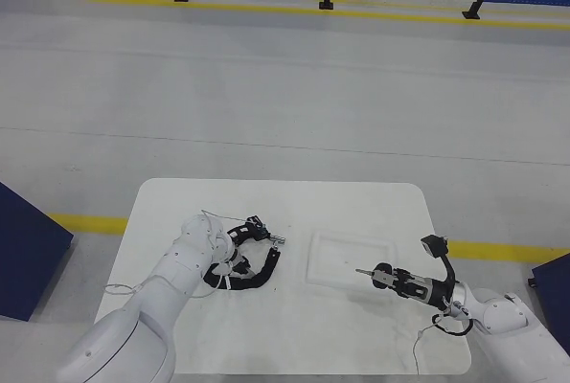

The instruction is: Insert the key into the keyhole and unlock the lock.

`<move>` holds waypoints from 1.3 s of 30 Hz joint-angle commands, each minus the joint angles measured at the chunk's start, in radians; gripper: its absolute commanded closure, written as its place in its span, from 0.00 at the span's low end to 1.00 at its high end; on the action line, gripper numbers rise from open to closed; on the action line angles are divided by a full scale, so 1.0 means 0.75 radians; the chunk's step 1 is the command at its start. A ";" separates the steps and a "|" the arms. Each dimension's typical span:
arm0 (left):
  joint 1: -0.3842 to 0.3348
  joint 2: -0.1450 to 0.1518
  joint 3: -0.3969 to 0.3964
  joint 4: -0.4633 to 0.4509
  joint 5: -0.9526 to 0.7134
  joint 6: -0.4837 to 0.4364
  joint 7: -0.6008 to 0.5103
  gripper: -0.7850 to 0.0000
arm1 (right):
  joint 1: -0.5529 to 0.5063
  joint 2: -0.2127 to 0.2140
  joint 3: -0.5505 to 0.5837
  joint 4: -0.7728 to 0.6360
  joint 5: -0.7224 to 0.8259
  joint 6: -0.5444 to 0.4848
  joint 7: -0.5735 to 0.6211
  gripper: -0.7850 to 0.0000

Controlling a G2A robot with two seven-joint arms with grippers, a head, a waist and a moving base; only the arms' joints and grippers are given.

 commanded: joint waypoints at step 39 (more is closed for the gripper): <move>-0.011 0.071 -0.045 -0.165 0.025 -0.037 0.097 0.27 | 0.000 0.000 0.000 0.000 0.000 0.000 0.000 1.00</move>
